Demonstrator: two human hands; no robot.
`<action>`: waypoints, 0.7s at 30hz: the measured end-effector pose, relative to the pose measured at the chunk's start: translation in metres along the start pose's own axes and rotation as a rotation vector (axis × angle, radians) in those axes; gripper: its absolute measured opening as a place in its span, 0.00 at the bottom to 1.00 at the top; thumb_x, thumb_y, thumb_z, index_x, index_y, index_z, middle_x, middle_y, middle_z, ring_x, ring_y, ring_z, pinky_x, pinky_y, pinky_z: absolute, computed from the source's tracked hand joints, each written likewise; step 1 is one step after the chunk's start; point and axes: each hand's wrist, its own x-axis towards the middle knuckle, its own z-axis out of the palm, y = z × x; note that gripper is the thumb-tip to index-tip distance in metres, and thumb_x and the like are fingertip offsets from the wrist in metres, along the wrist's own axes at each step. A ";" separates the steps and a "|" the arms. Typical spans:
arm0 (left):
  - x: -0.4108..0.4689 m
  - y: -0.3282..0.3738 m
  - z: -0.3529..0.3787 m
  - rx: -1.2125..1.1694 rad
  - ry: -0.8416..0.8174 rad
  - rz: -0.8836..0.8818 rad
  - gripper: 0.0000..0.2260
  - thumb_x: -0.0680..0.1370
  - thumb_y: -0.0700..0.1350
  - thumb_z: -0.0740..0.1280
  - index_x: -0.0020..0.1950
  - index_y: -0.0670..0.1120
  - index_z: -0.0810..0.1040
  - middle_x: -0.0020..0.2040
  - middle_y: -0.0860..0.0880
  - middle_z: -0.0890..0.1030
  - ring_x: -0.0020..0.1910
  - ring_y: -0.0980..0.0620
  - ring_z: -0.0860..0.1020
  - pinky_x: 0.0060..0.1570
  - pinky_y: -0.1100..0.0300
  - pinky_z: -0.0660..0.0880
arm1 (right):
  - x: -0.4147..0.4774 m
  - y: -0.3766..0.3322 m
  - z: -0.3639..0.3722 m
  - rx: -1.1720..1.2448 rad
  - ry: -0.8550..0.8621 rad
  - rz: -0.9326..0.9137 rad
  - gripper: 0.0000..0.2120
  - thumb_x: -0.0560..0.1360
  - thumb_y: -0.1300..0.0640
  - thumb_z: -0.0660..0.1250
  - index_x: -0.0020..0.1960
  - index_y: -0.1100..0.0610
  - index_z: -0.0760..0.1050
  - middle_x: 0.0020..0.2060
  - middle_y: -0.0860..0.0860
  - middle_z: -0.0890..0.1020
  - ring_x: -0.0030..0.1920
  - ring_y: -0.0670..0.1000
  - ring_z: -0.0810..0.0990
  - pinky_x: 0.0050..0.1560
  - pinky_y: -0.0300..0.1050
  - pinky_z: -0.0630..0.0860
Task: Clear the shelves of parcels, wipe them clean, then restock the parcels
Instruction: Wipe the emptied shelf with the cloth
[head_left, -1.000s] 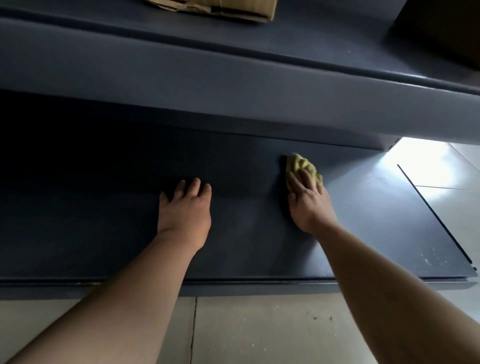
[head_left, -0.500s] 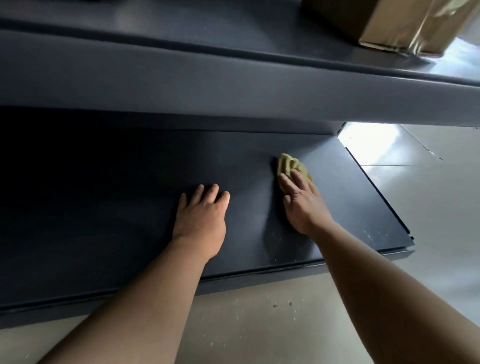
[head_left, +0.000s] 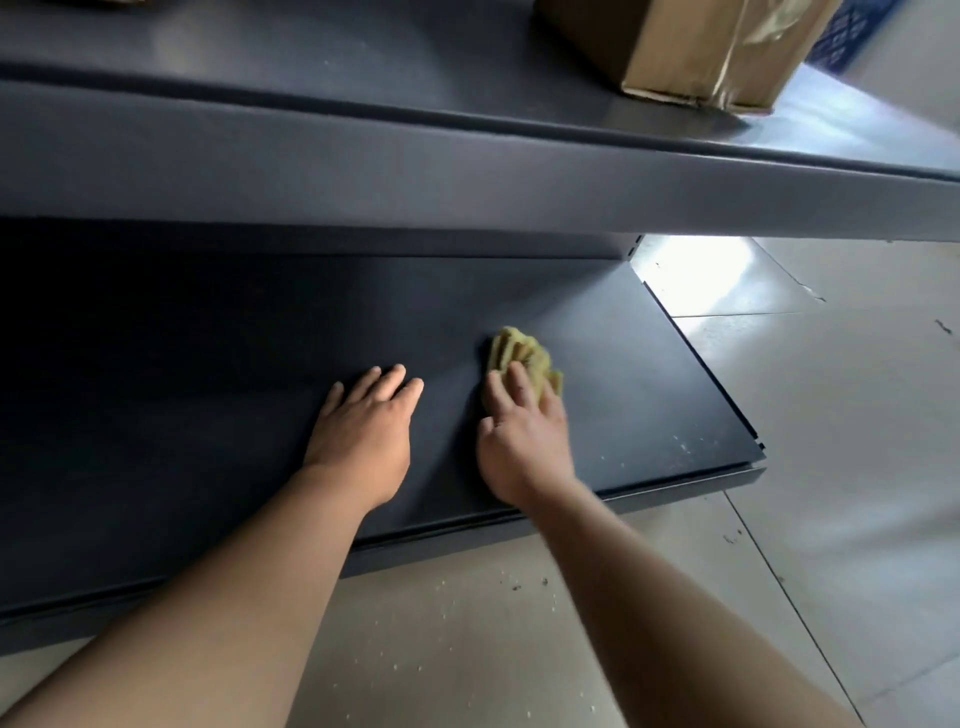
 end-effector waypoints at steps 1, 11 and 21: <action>-0.003 0.000 -0.001 -0.003 0.002 -0.007 0.23 0.83 0.42 0.52 0.78 0.53 0.52 0.79 0.54 0.50 0.77 0.52 0.49 0.75 0.50 0.51 | -0.011 -0.010 0.004 0.023 0.004 -0.027 0.30 0.79 0.49 0.54 0.79 0.51 0.53 0.79 0.54 0.50 0.78 0.58 0.46 0.77 0.53 0.40; -0.033 0.003 -0.015 0.117 0.071 -0.002 0.17 0.80 0.39 0.56 0.68 0.50 0.65 0.74 0.53 0.61 0.72 0.50 0.61 0.63 0.53 0.66 | -0.049 0.091 -0.015 -0.041 0.054 0.026 0.28 0.80 0.52 0.54 0.79 0.49 0.53 0.79 0.53 0.50 0.78 0.51 0.48 0.76 0.43 0.42; -0.050 -0.012 -0.019 0.063 0.056 -0.084 0.09 0.80 0.38 0.58 0.60 0.42 0.68 0.70 0.47 0.66 0.64 0.46 0.70 0.56 0.55 0.71 | -0.079 -0.005 0.006 0.106 -0.050 0.078 0.40 0.69 0.42 0.46 0.79 0.53 0.46 0.79 0.54 0.42 0.76 0.60 0.39 0.74 0.55 0.35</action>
